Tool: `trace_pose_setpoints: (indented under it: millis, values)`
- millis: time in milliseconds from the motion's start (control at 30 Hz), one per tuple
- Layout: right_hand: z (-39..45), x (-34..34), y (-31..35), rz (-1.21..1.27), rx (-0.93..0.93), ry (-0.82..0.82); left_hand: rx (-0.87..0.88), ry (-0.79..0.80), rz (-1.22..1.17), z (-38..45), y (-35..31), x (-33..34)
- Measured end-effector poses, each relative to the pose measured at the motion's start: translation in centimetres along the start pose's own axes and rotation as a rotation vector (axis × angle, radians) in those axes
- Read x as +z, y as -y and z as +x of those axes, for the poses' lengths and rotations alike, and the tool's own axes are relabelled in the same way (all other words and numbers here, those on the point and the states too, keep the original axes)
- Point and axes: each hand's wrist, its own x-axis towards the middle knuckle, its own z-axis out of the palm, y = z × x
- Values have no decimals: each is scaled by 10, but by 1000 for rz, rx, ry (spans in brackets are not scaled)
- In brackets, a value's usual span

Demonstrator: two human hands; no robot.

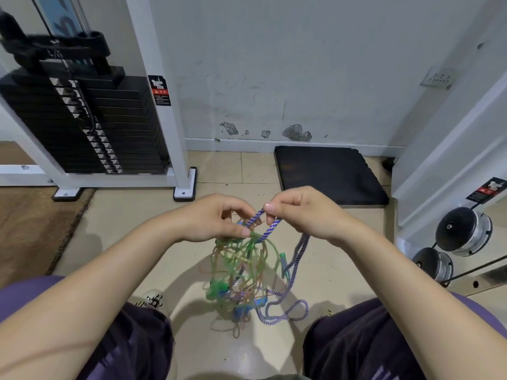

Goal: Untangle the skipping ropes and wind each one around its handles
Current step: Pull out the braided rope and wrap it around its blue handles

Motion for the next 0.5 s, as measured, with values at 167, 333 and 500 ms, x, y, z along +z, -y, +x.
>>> trace_pose_setpoints:
  millis: [167, 333, 500]
  values:
    - [3, 2, -5, 56, -56, -169, -5, -99, 69, -1, 0, 0]
    - [3, -3, -6, 146, -89, -144, -6, -85, 92, 0, 7, -2]
    - [3, 5, -4, 119, -96, -67, -16, -173, 78, 3, 12, 0]
